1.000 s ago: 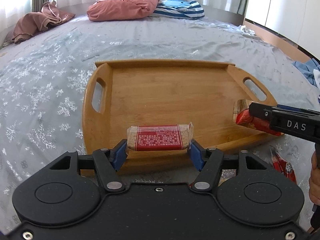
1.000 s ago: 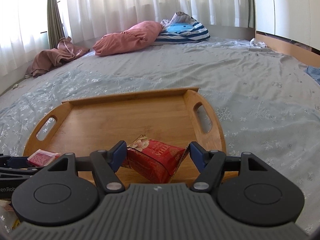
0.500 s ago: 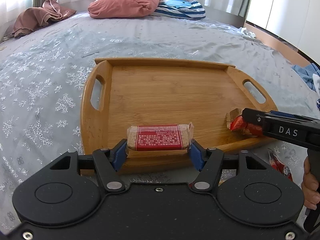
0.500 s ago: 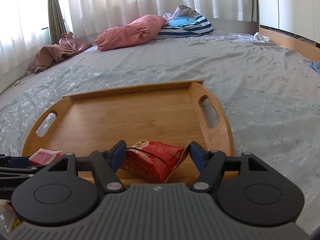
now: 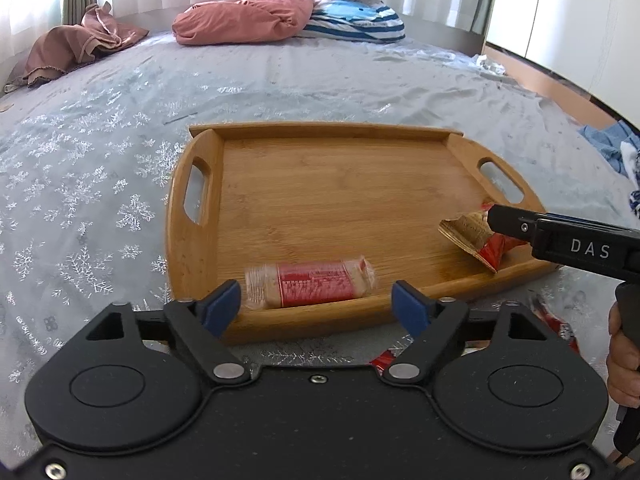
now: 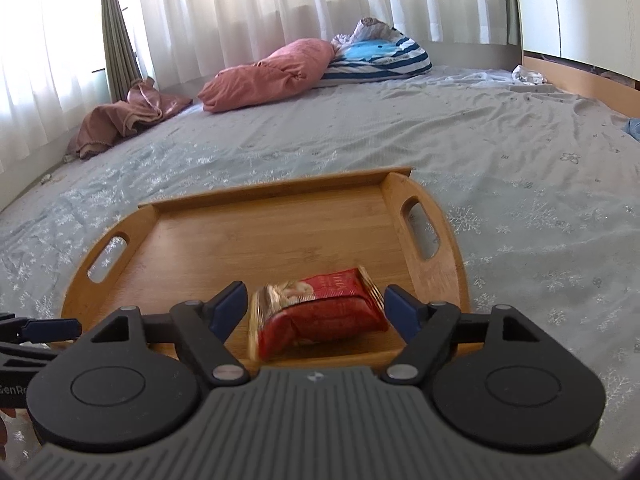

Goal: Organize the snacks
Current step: 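Open both tools to release the snacks on the tray and withdraw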

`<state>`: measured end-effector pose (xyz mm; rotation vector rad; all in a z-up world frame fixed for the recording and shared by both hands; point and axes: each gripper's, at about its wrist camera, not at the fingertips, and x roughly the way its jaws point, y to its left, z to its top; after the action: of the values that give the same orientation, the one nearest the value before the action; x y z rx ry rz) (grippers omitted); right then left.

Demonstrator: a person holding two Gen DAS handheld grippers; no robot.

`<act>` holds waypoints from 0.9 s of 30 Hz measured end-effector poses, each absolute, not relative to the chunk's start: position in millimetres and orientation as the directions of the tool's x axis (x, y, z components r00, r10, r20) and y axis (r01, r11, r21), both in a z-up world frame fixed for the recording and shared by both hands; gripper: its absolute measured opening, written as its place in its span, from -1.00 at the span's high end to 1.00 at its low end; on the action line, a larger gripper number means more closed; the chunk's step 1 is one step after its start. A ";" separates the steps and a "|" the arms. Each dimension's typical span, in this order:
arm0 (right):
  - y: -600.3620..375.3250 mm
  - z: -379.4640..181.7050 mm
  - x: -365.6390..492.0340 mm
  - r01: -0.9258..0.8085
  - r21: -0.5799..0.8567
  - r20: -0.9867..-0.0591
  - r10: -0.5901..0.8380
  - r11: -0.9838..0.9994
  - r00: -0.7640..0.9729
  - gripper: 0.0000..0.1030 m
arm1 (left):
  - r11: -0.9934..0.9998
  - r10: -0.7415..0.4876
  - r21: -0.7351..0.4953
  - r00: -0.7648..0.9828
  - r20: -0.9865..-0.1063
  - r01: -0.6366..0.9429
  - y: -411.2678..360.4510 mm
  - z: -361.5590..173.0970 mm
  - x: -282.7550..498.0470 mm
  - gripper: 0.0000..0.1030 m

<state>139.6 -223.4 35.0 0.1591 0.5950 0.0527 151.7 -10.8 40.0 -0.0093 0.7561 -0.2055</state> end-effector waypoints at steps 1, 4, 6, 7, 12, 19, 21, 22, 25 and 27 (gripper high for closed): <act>-224.5 36.8 137.3 -0.003 0.168 -0.548 0.096 0.986 0.831 -0.69 | 0.979 -0.193 -0.086 0.712 -0.675 0.183 -9.5 42.3 148.4 -0.67; -227.9 41.6 128.8 -0.006 0.170 -0.533 0.097 0.986 0.840 -0.73 | 0.978 -0.197 -0.087 0.725 -0.660 0.187 -7.1 48.7 138.0 -0.73; -228.8 44.2 120.7 -0.012 0.162 -0.524 0.096 0.987 0.846 -0.75 | 0.977 -0.202 -0.085 0.734 -0.649 0.193 -6.1 53.1 129.0 -0.79; -228.8 45.5 116.0 -0.017 0.154 -0.520 0.096 0.988 0.849 -0.76 | 0.977 -0.204 -0.086 0.739 -0.642 0.195 -5.8 55.0 124.1 -0.81; -224.7 48.3 95.3 -0.041 0.107 -0.503 0.090 0.993 0.859 -0.92 | 0.972 -0.229 -0.103 0.751 -0.619 0.212 -3.7 61.9 99.0 -0.90; -218.8 46.2 66.5 -0.064 0.068 -0.492 0.089 0.996 0.866 -1.00 | 0.970 -0.238 -0.114 0.758 -0.608 0.213 -0.8 63.0 65.9 -0.94; -218.2 45.1 58.4 -0.063 0.070 -0.490 0.089 0.996 0.867 -1.00 | 0.970 -0.237 -0.111 0.759 -0.606 0.215 -0.4 62.8 56.8 -0.94; -218.4 44.2 53.7 -0.061 0.072 -0.489 0.089 0.996 0.868 -1.00 | 0.970 -0.237 -0.110 0.760 -0.606 0.214 -0.1 62.2 53.3 -0.94; -219.6 40.5 39.8 -0.049 0.076 -0.487 0.081 0.996 0.870 -1.00 | 0.971 -0.236 -0.114 0.760 -0.605 0.211 1.5 60.9 42.2 -0.95; -220.1 36.9 31.2 -0.042 0.073 -0.490 0.073 0.996 0.869 -1.00 | 0.972 -0.232 -0.120 0.763 -0.603 0.201 2.9 58.9 34.5 -0.95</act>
<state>31.2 -220.1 36.9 0.0608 0.5143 0.0604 34.5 2.9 58.9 -0.0492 0.6623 -0.2356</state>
